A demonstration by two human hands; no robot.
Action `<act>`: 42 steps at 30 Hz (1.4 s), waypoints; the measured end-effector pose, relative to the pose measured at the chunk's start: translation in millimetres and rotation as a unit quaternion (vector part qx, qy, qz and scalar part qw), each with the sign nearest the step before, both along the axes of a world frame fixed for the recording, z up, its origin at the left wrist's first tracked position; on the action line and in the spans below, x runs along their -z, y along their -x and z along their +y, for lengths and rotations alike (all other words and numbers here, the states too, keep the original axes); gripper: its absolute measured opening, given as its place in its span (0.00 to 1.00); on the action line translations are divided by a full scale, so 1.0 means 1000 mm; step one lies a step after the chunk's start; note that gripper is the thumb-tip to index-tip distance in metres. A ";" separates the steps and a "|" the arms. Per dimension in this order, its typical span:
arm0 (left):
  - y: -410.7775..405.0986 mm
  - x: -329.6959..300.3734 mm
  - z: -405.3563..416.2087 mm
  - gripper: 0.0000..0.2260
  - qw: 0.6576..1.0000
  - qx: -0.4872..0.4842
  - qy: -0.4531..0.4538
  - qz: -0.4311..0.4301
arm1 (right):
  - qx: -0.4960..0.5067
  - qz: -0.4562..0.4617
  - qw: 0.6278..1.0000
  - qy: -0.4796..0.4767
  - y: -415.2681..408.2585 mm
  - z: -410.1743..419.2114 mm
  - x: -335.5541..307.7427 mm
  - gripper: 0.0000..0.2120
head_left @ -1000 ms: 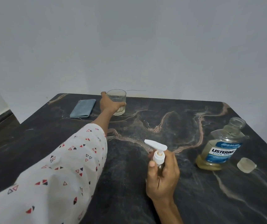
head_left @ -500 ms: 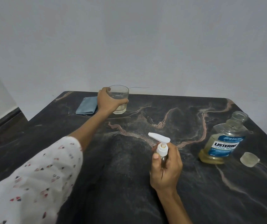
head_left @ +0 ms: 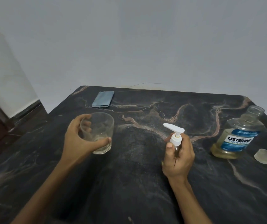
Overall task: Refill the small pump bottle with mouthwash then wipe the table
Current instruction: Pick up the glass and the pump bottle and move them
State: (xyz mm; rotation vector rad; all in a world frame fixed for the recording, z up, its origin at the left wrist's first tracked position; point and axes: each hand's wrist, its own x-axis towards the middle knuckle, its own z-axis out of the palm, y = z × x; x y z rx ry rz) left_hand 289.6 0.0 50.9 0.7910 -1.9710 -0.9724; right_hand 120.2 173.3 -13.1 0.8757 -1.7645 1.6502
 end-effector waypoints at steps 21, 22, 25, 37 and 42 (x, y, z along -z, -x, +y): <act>-0.006 0.036 -0.001 0.35 0.998 -0.050 -0.030 0.038 | -0.027 -0.013 1.000 0.000 0.001 0.001 0.003 0.20; -0.005 0.037 -0.001 0.35 0.998 -0.050 -0.028 0.037 | -0.029 -0.016 0.999 -0.002 0.001 0.001 0.003 0.18; -0.005 0.040 -0.001 0.35 0.998 -0.048 -0.028 0.035 | -0.031 -0.022 0.999 -0.008 0.001 0.000 0.001 0.11; -0.005 0.045 0.001 0.37 0.997 -0.052 -0.037 0.051 | -0.018 -0.033 0.999 -0.014 0.003 -0.001 0.006 0.17; -0.003 0.051 0.003 0.37 0.995 -0.057 -0.049 0.068 | -0.025 -0.031 0.999 -0.015 0.001 0.001 0.002 0.18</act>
